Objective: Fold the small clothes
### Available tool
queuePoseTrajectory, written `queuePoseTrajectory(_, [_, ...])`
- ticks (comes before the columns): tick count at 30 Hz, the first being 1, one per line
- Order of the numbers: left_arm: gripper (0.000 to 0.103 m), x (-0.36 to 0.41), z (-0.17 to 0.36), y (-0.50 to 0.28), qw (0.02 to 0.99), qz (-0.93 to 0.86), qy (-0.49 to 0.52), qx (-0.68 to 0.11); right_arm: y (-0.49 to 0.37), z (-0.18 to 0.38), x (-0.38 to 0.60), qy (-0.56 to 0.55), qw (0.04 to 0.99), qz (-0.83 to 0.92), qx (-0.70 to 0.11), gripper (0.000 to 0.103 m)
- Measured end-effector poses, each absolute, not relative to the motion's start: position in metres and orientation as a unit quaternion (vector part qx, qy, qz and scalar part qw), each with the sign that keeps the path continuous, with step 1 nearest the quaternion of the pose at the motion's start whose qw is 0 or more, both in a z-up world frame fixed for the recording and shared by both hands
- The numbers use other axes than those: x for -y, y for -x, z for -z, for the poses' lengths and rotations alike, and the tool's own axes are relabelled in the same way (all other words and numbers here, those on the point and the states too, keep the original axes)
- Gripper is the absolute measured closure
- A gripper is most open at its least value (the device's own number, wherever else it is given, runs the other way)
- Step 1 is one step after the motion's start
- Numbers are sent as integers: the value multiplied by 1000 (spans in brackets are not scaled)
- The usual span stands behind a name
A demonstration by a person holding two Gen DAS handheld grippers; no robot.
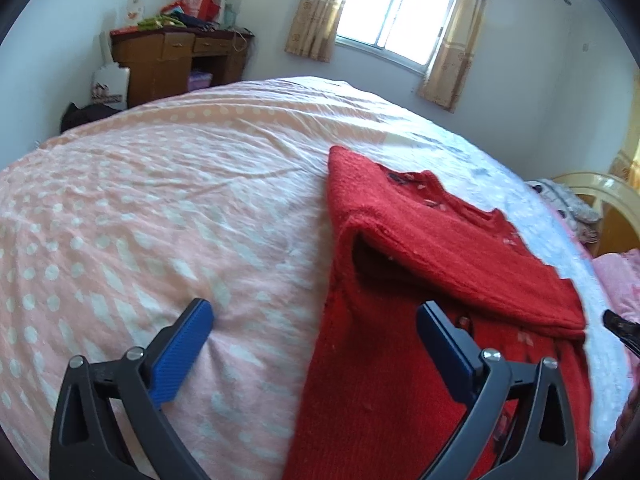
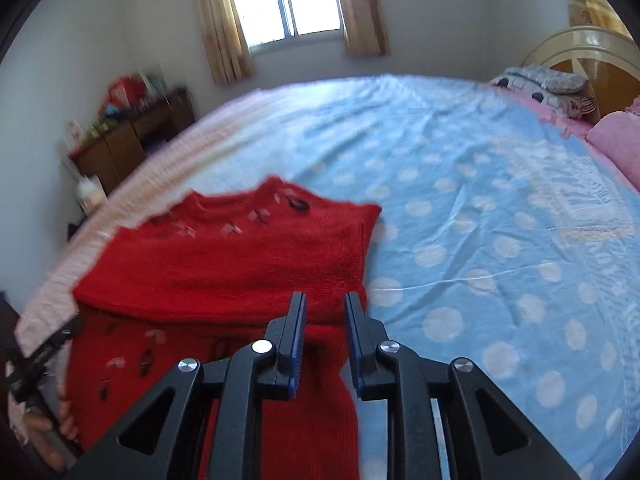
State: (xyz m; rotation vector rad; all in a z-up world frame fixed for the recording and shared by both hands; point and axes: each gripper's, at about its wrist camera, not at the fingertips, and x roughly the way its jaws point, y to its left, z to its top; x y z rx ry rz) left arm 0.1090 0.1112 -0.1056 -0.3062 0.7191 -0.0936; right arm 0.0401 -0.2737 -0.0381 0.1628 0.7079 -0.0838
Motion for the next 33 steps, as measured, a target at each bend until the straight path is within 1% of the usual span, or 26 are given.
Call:
queuePoseTrajectory(1, [0,-114,103,-106,920,57,145,-360,-25,30,276,-82,938,38,-334,70])
queuePoseTrajectory(2, [0,-115,101,-102,918,64,136,-368,-5,21,278,-85,943,33,-321,59])
queuePoseTrajectory(3, [0,-117,97,-93,916,72,123,-376,21,10,280,-86,947,27,-307,51])
queuePoseTrajectory(4, [0,-118,95,-82,915,80,111,-380,40,3,281,-82,950,24,-299,50])
queuePoseTrajectory(7, [0,-122,88,-38,913,114,69,-385,100,-10,286,-58,955,18,-289,50])
queuePoseTrajectory(9, [0,-125,84,-5,911,134,44,-387,133,-8,286,-55,950,-3,-307,50])
queuePoseTrajectory(11, [0,-130,83,22,908,154,43,-388,153,2,283,-60,944,-12,-326,50])
queuePoseTrajectory(14, [0,-134,90,55,896,180,55,-402,174,35,280,-77,930,-12,-360,50])
queuePoseTrajectory(16, [5,-131,99,71,892,179,49,-411,181,59,280,-108,916,-15,-386,50])
queuePoseTrajectory(17, [11,-130,102,75,891,178,46,-415,184,72,280,-133,908,-21,-397,50])
queuePoseTrajectory(19, [19,-127,110,84,885,181,48,-427,185,91,280,-164,896,-29,-412,50])
queuePoseTrajectory(21, [20,-125,116,88,881,184,59,-432,178,102,280,-168,886,-27,-431,50])
queuePoseTrajectory(27, [20,-116,120,92,869,216,80,-438,185,117,279,-199,873,-17,-444,50])
queuePoseTrajectory(29, [25,-109,121,94,865,221,70,-444,185,123,272,-182,869,-17,-460,50])
queuePoseTrajectory(31, [27,-103,122,97,864,222,54,-448,183,130,262,-154,866,-14,-476,50])
queuePoseTrajectory(33, [32,-102,124,102,865,219,48,-449,182,132,254,-135,868,-9,-477,50])
